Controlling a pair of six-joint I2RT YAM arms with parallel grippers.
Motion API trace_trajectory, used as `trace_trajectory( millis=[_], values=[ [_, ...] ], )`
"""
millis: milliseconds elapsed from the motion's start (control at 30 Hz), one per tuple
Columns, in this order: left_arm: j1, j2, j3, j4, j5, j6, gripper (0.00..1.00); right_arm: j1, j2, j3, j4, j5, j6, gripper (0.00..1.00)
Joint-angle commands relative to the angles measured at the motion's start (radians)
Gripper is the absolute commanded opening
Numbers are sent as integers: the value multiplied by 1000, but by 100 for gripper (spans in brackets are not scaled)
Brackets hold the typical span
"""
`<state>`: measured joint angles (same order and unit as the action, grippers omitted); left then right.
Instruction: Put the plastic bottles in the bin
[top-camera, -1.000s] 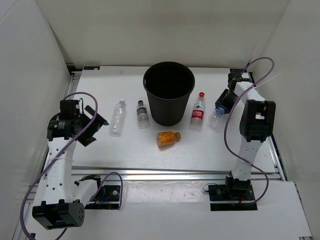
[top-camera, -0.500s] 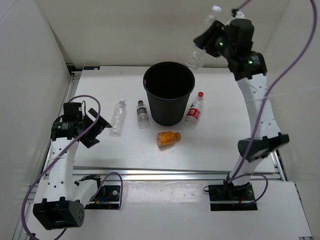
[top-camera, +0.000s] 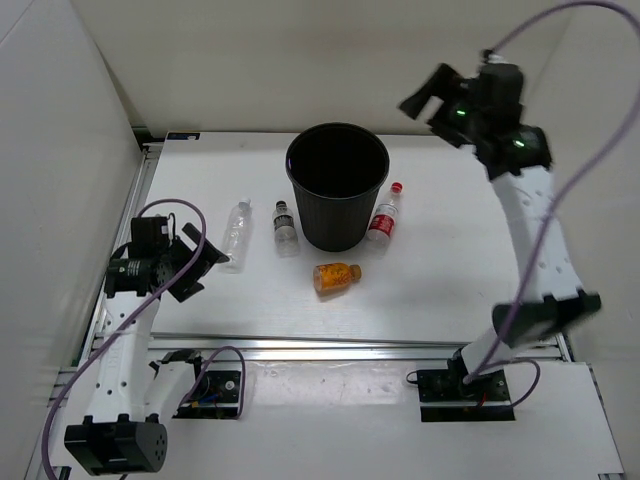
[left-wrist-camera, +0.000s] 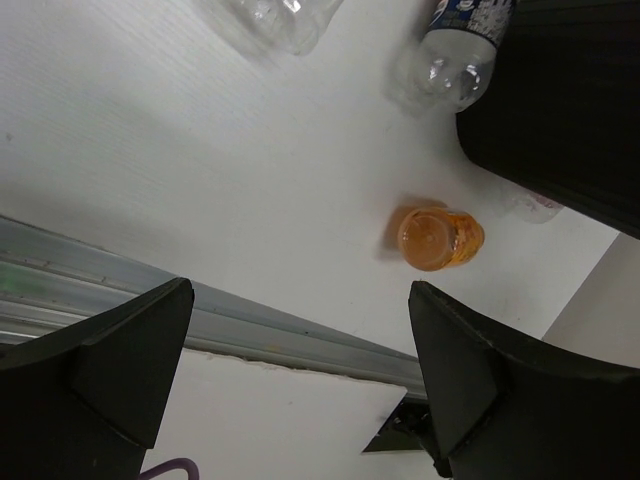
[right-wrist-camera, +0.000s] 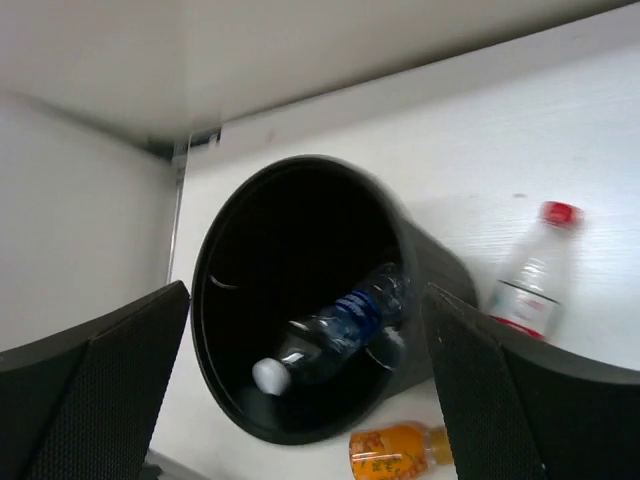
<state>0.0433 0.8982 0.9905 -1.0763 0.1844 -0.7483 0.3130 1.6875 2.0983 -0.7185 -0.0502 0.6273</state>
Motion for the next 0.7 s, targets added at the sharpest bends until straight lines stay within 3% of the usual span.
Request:
trace_trajectory(
  millis=[0, 133, 200, 333, 667],
  values=[
    [-14, -41, -49, 15, 18, 3, 100, -141, -216, -166, 27, 56, 80, 100],
    [-14, -41, -73, 36, 46, -6, 100, -320, -175, -443, 28, -156, 112, 100],
    [-14, -41, -73, 47, 58, -6, 100, -362, -73, -492, 54, -363, 59, 100],
    [-14, -29, -73, 67, 67, 3, 100, -374, 118, -404, 25, -479, -38, 100],
    [-14, 10, -52, 45, 58, -40, 100, -295, 457, -212, -5, -484, -52, 100]
  ],
)
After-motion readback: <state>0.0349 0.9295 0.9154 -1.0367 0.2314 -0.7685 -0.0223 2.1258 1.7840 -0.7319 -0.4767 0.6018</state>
